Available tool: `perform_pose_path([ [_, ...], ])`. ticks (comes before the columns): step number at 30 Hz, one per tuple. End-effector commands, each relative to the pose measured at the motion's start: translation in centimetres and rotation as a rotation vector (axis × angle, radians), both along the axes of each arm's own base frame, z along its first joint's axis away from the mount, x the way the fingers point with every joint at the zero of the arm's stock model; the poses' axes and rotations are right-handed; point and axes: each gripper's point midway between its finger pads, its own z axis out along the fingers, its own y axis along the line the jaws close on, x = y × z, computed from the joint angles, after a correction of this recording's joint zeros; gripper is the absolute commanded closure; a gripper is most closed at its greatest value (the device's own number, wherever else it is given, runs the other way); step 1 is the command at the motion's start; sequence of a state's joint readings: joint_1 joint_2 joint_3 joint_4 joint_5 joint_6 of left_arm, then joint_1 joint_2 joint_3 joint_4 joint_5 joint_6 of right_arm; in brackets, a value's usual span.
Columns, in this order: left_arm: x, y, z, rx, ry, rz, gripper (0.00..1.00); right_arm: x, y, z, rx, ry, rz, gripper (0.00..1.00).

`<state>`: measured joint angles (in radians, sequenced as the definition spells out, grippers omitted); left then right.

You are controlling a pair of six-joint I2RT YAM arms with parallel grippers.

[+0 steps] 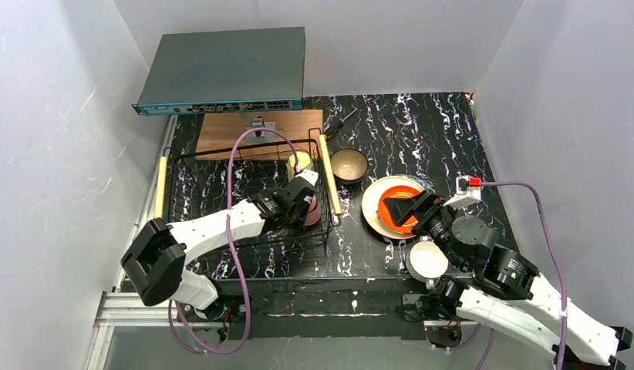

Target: Load the mixed dishes into the dish rack

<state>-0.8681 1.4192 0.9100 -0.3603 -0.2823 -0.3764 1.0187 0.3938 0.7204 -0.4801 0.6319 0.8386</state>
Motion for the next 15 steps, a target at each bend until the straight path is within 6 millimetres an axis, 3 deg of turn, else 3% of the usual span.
perform_pose_path([
  [1,0.5,1.1,-0.1,0.043,-0.027,0.033,0.71,0.3,0.2,-0.2,0.011,0.003,-0.014,0.02],
  [15,-0.2,1.4,1.1,-0.011,-0.039,0.042,0.43,0.3,0.0,-1.0,-0.01,0.015,-0.021,0.02],
])
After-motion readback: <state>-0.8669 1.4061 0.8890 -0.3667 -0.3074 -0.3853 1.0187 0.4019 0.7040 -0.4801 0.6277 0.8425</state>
